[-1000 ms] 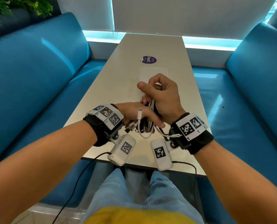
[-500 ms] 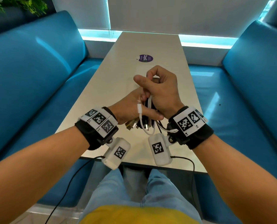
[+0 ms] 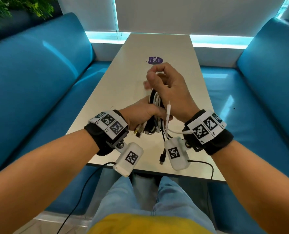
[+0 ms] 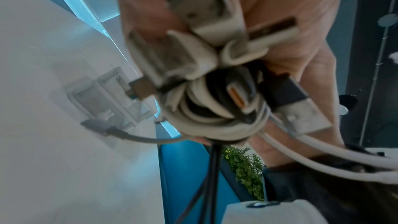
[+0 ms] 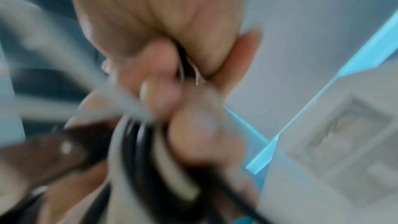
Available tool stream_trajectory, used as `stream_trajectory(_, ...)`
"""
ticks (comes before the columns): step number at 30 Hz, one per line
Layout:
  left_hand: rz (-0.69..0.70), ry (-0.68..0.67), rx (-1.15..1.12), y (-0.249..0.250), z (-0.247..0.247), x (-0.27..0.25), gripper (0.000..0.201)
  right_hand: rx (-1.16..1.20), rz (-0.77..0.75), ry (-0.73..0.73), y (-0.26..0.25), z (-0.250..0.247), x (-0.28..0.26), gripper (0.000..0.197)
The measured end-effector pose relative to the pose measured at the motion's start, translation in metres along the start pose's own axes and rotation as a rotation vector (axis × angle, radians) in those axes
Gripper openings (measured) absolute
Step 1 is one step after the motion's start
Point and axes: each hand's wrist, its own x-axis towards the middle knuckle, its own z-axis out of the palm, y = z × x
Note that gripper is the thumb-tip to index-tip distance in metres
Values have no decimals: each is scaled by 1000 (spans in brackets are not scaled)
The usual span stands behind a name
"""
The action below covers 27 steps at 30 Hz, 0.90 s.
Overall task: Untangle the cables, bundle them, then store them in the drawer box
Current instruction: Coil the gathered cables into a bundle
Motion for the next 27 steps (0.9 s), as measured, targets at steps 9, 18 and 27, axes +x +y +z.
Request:
stream_trajectory(9, 2, 174, -156, -1, -16, 4, 5, 102, 376, -622, 37, -12, -31, 58)
stream_trajectory(18, -91, 265, -519, -11, -30, 13, 26, -157, 329, -458, 46, -17, -29, 9)
stream_trajectory(27, -88, 349, -840, -16, -31, 15, 27, -337, 346, -368, 61, -8, -25, 26)
